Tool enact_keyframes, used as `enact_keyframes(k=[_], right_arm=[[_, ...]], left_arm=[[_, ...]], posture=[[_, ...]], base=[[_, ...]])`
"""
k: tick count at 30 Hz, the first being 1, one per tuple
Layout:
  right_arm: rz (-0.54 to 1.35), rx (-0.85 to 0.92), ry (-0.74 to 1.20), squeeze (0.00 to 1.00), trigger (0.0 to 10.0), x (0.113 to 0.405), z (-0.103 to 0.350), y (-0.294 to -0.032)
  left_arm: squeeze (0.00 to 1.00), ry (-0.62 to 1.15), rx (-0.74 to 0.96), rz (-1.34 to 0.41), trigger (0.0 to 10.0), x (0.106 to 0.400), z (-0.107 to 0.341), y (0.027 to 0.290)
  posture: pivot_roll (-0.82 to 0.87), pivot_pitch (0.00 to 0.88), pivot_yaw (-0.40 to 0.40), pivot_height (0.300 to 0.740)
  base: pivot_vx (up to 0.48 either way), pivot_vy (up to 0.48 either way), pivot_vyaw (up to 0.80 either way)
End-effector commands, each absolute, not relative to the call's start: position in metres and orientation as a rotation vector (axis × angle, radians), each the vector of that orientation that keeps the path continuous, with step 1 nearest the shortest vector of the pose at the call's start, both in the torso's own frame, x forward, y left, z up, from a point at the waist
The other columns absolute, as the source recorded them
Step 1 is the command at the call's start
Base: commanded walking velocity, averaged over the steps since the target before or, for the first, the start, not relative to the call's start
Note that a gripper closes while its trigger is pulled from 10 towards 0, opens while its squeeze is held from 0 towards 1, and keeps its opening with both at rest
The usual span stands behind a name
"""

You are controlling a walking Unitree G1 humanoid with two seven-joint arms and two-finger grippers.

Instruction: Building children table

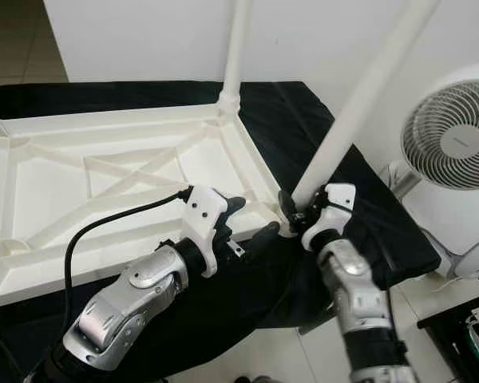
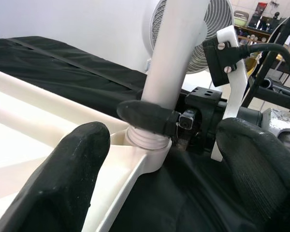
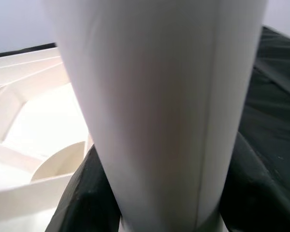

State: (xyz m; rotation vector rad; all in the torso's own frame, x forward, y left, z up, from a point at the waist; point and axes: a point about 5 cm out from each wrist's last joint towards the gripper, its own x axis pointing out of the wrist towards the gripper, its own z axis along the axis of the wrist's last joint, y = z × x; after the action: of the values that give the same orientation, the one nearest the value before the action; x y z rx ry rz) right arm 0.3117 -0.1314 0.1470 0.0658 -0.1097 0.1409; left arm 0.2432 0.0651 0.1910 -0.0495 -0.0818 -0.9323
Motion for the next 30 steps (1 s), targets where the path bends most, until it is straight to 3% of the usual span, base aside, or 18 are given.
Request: enact_keyframes(k=[1,6,13,14,22,26,27,30], right_arm=[[0.012,0.073,-0.086,0.0,10.0,0.306,0.144,-0.134],[0.028,0.131,-0.069,0.0,10.0,0.298,0.147,-0.105],[0.047,0.118,-0.044,0.0,10.0,0.295,0.147,-0.103],[0.04,0.119,-0.042,1.0,10.0,0.295,0.147,-0.105],[0.067,0.127,-0.065,1.0,10.0,0.294,0.149,-0.115],[0.169,0.116,-0.072,1.0,10.0,0.301,0.15,-0.133],[0.22,0.096,-0.08,0.0,10.0,0.303,0.151,-0.141],[0.296,0.063,-0.083,0.0,10.0,0.305,0.151,-0.149]], left_arm=[[0.0,-0.073,-0.041,-1.096,10.0,0.234,0.189,0.057],[0.0,-0.073,-0.048,-1.1,10.0,0.234,0.189,0.056],[0.0,-0.071,-0.042,-1.098,10.0,0.233,0.189,0.057],[0.0,-0.072,-0.043,-1.094,10.0,0.234,0.189,0.058],[0.0,-0.069,-0.051,-1.089,10.0,0.232,0.188,0.057],[0.0,-0.069,-0.052,-1.09,10.0,0.232,0.188,0.057],[0.0,-0.069,-0.052,-1.09,10.0,0.232,0.188,0.057],[0.0,-0.069,-0.051,-1.092,10.0,0.232,0.188,0.057]], posture=[[0.08,0.133,-0.121,0.74],[0.08,0.133,-0.121,0.74],[0.09,0.133,-0.125,0.74],[0.09,0.135,-0.127,0.74],[0.09,0.138,-0.129,0.74],[0.09,0.141,-0.13,0.74],[0.09,0.141,-0.13,0.74],[0.09,0.141,-0.13,0.74]], base=[[0.0,0.0,0.0],[0.0,0.0,0.0],[0.0,0.0,0.0],[0.0,0.0,0.0],[0.0,0.0,0.0],[0.0,0.0,0.0],[0.0,0.0,0.0],[0.0,0.0,0.0]])
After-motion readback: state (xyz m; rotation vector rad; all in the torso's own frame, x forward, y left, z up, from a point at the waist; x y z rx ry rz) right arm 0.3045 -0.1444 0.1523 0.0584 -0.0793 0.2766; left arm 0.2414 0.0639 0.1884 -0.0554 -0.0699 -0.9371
